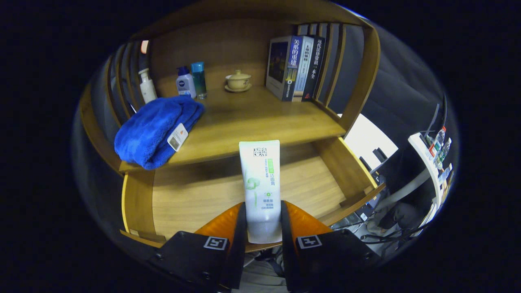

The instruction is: Pull open the drawer, take out the items inside it, and place them on the countertop above the cabinet.

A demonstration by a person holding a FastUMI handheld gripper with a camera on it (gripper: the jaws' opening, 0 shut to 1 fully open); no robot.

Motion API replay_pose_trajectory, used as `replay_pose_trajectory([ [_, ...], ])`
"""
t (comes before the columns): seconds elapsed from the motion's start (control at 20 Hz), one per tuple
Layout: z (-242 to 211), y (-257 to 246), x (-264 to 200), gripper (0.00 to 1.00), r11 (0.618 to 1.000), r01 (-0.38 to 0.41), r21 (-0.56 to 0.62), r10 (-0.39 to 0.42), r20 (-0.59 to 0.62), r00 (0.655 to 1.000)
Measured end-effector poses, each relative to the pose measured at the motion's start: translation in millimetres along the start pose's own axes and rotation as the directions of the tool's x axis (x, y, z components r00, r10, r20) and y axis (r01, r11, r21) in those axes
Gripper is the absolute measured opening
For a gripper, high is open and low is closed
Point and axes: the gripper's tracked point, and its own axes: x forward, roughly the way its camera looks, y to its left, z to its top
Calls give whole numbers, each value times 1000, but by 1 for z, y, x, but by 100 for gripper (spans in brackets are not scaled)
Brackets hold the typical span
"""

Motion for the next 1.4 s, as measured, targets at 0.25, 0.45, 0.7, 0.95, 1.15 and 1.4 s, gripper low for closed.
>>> replay_pose_trajectory([
  [0.25, 63, 1, 15, 48, 1000, -27, 1, 27, 154, 988],
  [0.45, 111, 12, 55, 48, 998, -60, -23, 63, 175, 983],
  [0.7, 142, 34, 113, 48, 990, -111, -89, 122, 120, 985],
  [0.95, 141, 42, 137, 48, 986, -139, -95, 147, 78, 986],
  [1.15, 135, 48, 143, 49, 982, -161, -101, 167, 54, 984],
  [1.4, 134, 55, 146, 54, 979, -172, -106, 182, 84, 980],
])
